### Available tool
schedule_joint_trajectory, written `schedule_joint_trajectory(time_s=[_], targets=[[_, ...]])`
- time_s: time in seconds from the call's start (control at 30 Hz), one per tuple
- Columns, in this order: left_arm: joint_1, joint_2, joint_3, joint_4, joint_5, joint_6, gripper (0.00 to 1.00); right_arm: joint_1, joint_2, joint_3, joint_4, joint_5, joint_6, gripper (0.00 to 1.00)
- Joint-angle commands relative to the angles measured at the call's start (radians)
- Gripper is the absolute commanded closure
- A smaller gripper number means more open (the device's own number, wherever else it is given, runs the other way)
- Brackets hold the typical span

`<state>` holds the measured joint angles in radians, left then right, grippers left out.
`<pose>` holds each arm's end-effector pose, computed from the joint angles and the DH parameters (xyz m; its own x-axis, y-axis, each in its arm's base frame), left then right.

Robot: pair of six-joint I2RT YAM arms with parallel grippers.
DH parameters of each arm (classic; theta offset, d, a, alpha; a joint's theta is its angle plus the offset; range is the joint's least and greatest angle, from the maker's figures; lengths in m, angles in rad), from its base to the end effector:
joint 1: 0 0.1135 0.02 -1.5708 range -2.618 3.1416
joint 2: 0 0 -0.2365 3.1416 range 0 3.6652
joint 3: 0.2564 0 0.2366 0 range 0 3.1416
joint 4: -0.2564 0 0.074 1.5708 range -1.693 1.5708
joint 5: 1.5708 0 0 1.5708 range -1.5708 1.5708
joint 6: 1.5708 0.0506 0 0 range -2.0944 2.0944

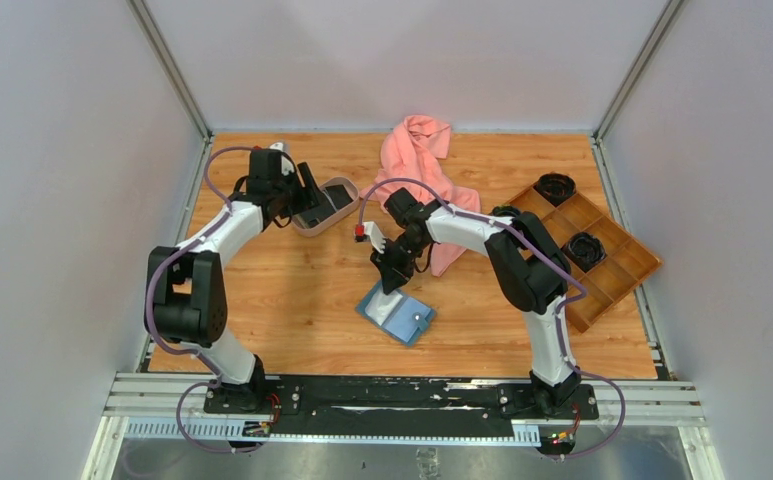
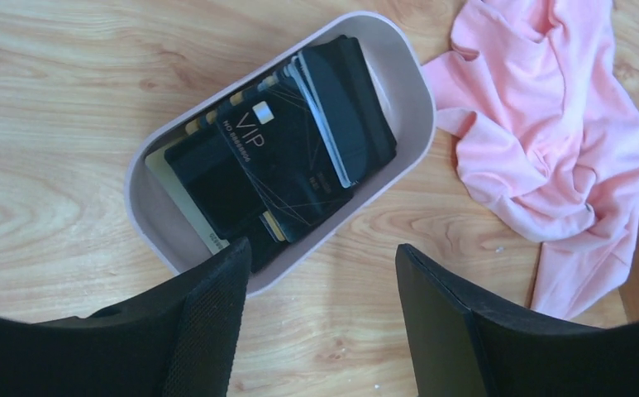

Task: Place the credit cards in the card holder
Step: Pick up the credit card from the storage box.

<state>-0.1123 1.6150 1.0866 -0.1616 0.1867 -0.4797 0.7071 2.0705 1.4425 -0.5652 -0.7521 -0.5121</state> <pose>0.3505 -0.0490 0.2075 -0.6776 -0.3799 -0.6297 -0.0680 0.8849 -0.4608 0.2776 0.2827 0.1320 -0.2898 -0.7183 -0.6326 -0.9268 0.0454 0.3729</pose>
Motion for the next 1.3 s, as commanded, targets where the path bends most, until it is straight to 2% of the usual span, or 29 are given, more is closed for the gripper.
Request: schedule_joint_trajectory(time_s=[0.0, 0.17, 0.37, 0.73, 1.0, 1.13, 1.27], targets=[[0.008, 0.034, 0.019, -0.021, -0.124, -0.051, 0.30, 0.030, 0.058, -0.006, -0.038, 0.046, -0.014, 0.81], [0.008, 0.101, 0.074, -0.091, -0.215, -0.083, 0.25, 0.031, 0.066, -0.009, -0.038, 0.042, -0.014, 0.81], [0.008, 0.166, 0.102, -0.071, -0.177, -0.098, 0.23, 0.030, 0.067, -0.006, -0.040, 0.036, -0.012, 0.81], [0.008, 0.267, 0.158, -0.115, -0.222, -0.154, 0.22, 0.030, 0.068, -0.005, -0.041, 0.030, -0.012, 0.81], [0.008, 0.286, 0.171, -0.032, -0.076, -0.151, 0.27, 0.031, 0.066, -0.005, -0.042, 0.027, -0.012, 0.81], [0.007, 0.246, 0.115, 0.089, -0.007, -0.165, 0.32, 0.030, 0.065, -0.006, -0.042, 0.027, -0.014, 0.81], [0.009, 0.206, 0.067, 0.202, 0.023, -0.179, 0.32, 0.031, 0.065, -0.005, -0.042, 0.023, -0.014, 0.81]])
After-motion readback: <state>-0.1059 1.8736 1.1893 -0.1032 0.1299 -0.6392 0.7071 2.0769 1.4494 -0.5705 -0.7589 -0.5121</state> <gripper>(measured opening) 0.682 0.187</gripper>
